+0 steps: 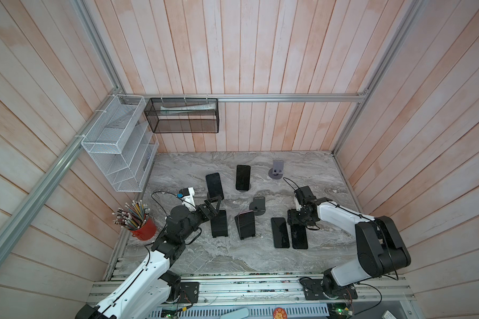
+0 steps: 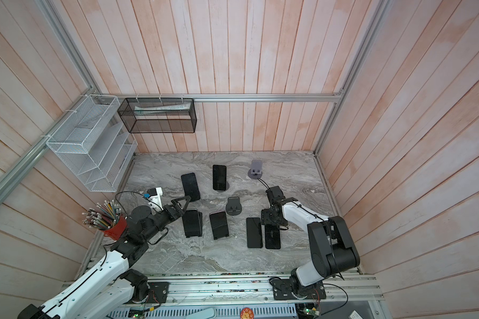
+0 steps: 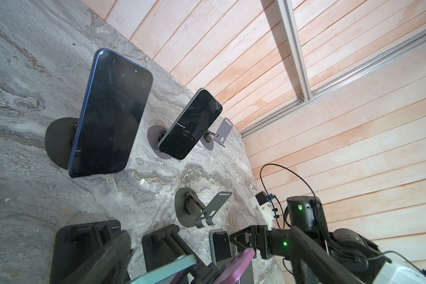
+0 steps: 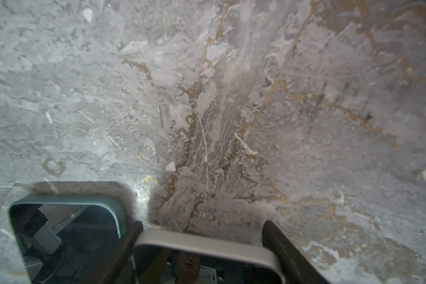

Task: Remove the phone from the phone stand
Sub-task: Place the phone to the middle-right of the table.

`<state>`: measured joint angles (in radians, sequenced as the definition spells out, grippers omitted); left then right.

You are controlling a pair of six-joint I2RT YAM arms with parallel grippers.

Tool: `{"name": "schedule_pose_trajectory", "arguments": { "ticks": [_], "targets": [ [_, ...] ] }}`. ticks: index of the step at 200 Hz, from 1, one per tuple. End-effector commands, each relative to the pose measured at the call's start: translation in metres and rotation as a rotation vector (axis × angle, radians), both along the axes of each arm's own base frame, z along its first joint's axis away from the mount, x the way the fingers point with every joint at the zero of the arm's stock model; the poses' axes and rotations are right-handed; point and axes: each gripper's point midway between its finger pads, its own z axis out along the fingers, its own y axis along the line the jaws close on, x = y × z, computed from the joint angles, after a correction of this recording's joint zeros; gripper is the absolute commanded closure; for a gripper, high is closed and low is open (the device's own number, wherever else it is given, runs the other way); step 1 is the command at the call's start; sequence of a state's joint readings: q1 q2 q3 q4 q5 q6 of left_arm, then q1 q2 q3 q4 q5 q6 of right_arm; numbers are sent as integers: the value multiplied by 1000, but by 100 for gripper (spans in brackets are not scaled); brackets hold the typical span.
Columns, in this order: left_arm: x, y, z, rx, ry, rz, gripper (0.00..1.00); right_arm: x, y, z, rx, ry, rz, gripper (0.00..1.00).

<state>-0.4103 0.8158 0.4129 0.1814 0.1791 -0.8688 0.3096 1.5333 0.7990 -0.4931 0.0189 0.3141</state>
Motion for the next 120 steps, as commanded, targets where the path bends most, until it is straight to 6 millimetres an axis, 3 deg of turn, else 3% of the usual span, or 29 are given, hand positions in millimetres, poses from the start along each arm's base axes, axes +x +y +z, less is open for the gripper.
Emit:
{"name": "schedule_pose_trajectory", "arguments": {
  "ticks": [1, 69, 120],
  "targets": [
    [-1, 2, -1, -8, -9, 0, 0, 2, 0, -3, 6, 1, -6, 27],
    [-2, 1, 4, -3, -12, -8, 0, 7, 2, -14, 6, 18, -6, 21],
    [-3, 1, 5, -5, -8, -9, 0, 9, 7, -11, 45, 4, -16, 20]
  ]
}}
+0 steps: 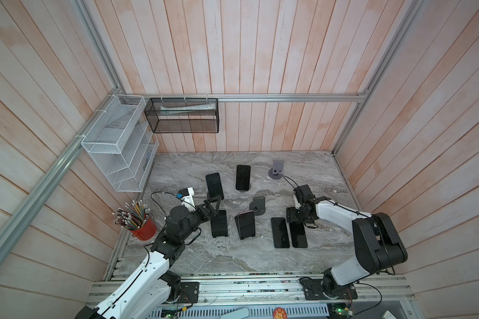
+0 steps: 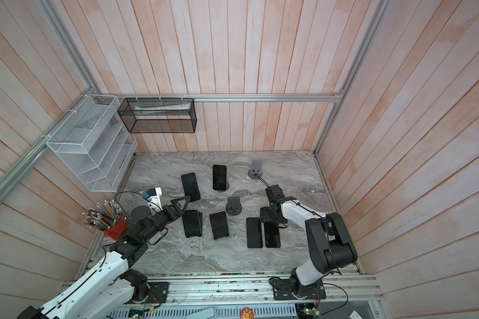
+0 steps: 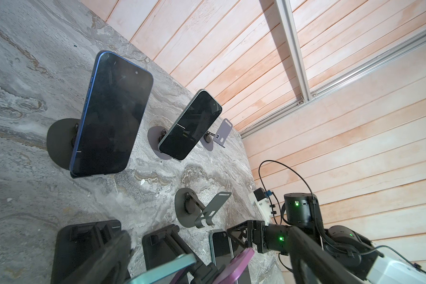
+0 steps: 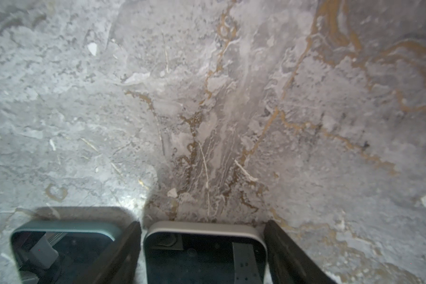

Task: Remove the phone from the phone stand
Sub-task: Place the phone to the middle-right of the table.

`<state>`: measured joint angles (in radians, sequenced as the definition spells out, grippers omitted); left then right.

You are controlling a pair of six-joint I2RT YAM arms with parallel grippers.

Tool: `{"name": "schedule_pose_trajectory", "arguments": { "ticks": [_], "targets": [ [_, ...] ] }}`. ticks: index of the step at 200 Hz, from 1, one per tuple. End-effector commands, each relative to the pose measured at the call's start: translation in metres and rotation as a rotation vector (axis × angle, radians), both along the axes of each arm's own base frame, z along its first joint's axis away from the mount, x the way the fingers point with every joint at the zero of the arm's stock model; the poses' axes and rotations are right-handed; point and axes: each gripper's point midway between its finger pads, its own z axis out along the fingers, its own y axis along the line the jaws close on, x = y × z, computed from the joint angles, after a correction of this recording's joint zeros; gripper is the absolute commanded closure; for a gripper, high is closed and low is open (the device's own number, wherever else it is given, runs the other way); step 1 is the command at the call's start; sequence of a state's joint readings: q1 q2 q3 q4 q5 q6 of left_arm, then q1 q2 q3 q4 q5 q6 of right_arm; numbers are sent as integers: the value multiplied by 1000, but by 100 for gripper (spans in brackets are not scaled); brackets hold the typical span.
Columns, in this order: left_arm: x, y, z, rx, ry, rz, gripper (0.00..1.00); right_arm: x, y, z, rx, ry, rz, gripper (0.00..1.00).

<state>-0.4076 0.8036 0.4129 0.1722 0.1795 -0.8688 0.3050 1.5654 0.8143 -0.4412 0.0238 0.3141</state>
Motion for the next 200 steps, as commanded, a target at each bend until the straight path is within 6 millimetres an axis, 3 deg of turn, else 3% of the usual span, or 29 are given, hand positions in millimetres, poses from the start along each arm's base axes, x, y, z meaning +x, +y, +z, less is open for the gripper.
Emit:
{"name": "schedule_pose_trajectory", "arguments": {
  "ticks": [1, 70, 104, 148, 179, 200],
  "targets": [
    [-2, -1, 3, -3, -5, -11, 0, -6, 4, -10, 42, 41, -11, 20],
    [-4, 1, 8, -5, 3, -7, 0, 1, 12, 7, 133, 2, -30, 20],
    [-4, 2, 10, -8, -2, -2, 0, 10, 12, 30, 170, -73, -53, 20],
    [-5, 2, 0, 14, 46, -6, 0, 34, 19, 93, 211, -281, -60, 20],
    [-9, 5, -6, 27, 90, 7, 0, 45, 51, 146, 267, -469, -37, 17],
    [-13, 13, -3, 23, 100, 41, 0, 48, 83, 167, 306, -529, -9, 13]
  ]
}}
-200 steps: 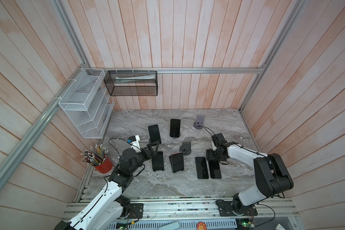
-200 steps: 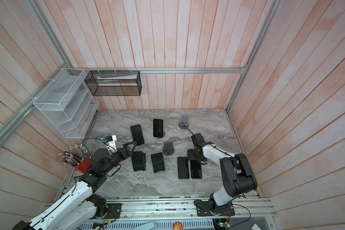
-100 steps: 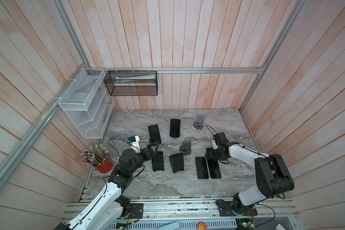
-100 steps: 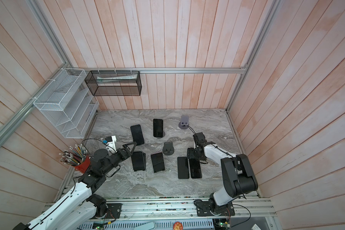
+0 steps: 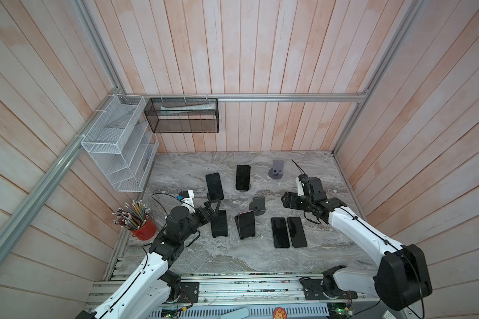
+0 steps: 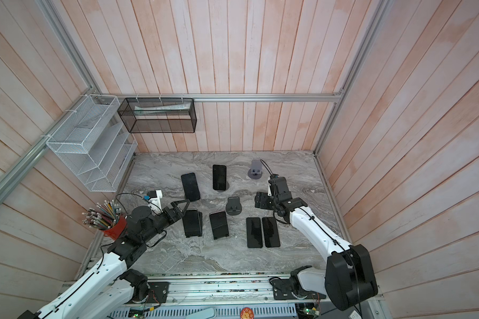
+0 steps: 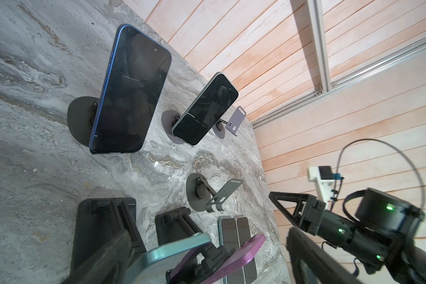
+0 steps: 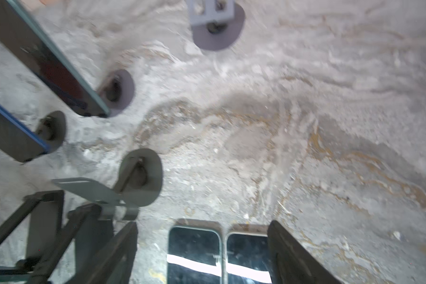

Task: Remove the phone from the phone stand
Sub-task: Place the phone to the middle-right of the table, then move the phone stand to the center of the table.

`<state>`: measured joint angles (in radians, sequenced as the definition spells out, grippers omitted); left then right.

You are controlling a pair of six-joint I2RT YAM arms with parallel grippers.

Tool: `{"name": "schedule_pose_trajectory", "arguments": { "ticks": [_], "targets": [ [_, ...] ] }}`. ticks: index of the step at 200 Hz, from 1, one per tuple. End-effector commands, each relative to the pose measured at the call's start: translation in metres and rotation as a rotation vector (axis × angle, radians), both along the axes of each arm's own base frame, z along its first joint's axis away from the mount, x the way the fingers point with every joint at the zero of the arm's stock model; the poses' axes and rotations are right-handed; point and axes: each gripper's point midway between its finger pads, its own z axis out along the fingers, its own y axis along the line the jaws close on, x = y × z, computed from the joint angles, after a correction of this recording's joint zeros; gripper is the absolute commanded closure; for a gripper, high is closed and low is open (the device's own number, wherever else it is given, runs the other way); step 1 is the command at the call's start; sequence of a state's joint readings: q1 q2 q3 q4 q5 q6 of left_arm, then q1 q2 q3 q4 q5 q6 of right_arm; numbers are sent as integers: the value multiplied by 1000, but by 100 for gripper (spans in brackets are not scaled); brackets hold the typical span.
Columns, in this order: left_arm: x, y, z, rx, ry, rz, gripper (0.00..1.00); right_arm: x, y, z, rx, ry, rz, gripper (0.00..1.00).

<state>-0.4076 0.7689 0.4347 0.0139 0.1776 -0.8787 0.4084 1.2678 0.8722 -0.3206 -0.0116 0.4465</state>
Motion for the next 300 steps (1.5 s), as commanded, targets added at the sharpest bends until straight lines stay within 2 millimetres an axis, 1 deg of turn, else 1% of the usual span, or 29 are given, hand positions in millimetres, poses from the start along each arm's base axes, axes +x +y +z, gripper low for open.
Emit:
{"name": "schedule_pose_trajectory", "arguments": {
  "ticks": [1, 9, 23, 40, 61, 78, 94, 111, 119, 143, 165, 201, 238, 252, 278, 300],
  "targets": [
    [-3, 8, 13, -9, 1, 39, 0, 14, 28, 36, 51, -119, -17, 12],
    [-4, 11, 13, -11, 7, 55, 0, 14, 41, 39, 39, -131, -1, 11],
    [-7, 16, 12, -14, 11, 77, 0, 18, 55, 41, 9, -152, 4, 8],
    [-11, 22, 13, -11, 14, 101, 0, 22, 67, 37, 13, -148, 12, 6],
    [-15, 27, 21, -8, 12, 116, 0, 25, 84, 31, 22, -142, 37, 5],
    [-18, 32, 25, 4, 3, 134, 0, 27, 95, 22, 11, -133, 56, 4],
    [-20, 37, 24, 7, 1, 154, 0, 27, 106, 9, 6, -111, 82, 4],
    [-22, 37, 24, -8, 7, 155, 0, 26, 119, -3, 9, -87, 135, 4],
    [-22, 36, 23, -10, 9, 151, 0, 26, 120, -8, 1, -79, 137, 2],
    [-21, 35, 22, -4, 15, 149, 0, 27, 120, -17, -13, -72, 128, 2],
    [-20, 34, 25, -3, 6, 144, 0, 29, 118, -30, -53, -55, 111, 2],
    [-21, 35, 20, 8, 13, 146, 0, 30, 121, -48, -95, -31, 106, 12],
    [-21, 38, 16, 14, 11, 156, 0, 33, 112, -61, -151, -29, 60, 21],
    [-21, 38, 15, 17, 10, 155, 0, 33, 112, -63, -159, -30, 67, 28],
    [-19, 38, 12, 28, 5, 160, 0, 33, 107, -62, -176, -38, 58, 33],
    [-18, 36, 12, 25, 5, 153, 0, 30, 102, -56, -183, -55, 50, 35]
  ]
}}
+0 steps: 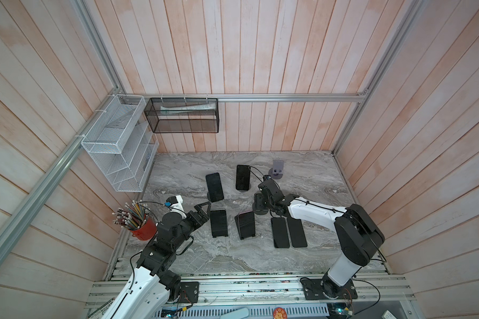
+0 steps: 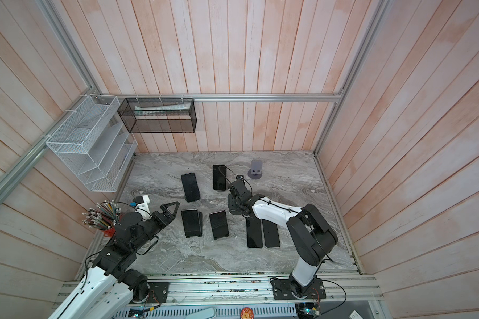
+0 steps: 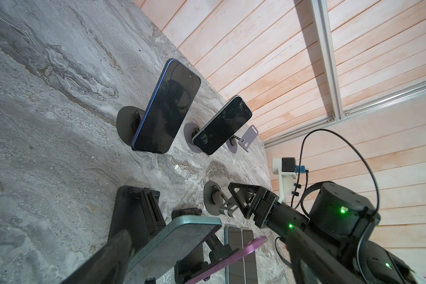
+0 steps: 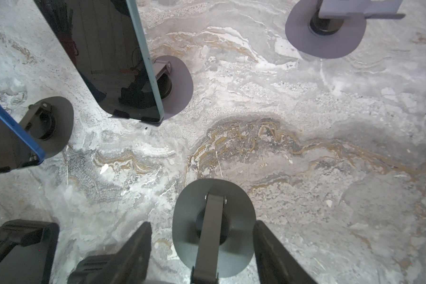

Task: Remove the phone from the phone stand
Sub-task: Move the phone stand to the center of the table.

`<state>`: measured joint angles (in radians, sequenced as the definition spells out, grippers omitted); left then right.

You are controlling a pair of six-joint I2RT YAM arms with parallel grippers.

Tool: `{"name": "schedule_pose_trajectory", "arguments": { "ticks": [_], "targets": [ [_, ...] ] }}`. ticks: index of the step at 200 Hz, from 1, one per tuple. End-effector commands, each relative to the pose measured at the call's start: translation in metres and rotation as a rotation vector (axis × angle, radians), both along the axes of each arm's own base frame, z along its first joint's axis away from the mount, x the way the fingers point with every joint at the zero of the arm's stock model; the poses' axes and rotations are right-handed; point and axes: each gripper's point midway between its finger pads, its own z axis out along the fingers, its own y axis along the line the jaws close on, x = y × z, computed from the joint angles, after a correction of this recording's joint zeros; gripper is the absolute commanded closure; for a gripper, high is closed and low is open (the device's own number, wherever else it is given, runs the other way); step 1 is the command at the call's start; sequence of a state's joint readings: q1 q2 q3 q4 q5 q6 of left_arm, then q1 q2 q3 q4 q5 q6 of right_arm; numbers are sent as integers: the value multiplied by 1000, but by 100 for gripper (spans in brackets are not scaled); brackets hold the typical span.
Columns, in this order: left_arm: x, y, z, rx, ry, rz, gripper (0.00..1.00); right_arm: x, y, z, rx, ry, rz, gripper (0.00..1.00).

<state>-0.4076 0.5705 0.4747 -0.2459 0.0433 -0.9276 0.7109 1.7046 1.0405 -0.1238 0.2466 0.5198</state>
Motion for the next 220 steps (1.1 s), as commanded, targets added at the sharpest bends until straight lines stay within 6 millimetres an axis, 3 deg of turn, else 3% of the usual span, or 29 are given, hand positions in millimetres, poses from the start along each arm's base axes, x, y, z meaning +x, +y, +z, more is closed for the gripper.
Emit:
{"name": "schedule_pose_trajectory", "arguments": {
  "ticks": [1, 41, 77, 108, 125, 167, 190, 220],
  "targets": [
    [4, 2, -1, 18, -20, 9, 0, 1, -9, 7, -31, -38, -23, 35],
    [8, -2, -6, 13, -13, 0, 0, 4, -18, 29, -39, -92, -22, 37],
    [10, -5, -6, 10, -7, -10, 0, 19, -41, 60, -56, -160, -50, 37],
    [8, -3, -1, 16, -20, -6, 0, 30, -59, 71, -37, -175, -68, 37],
    [9, -1, 0, 26, -33, 3, 0, 26, -51, 65, -15, -154, -24, 35],
    [11, -4, -4, 17, -23, -8, 0, 5, -32, 57, 92, -89, -66, 15],
    [10, -6, -8, 16, -8, -18, 0, 0, -24, 48, 93, -73, -98, 13],
    [9, -5, -10, 14, -9, -15, 0, 1, -30, 19, -1, -2, -146, 14]
  ]
}}
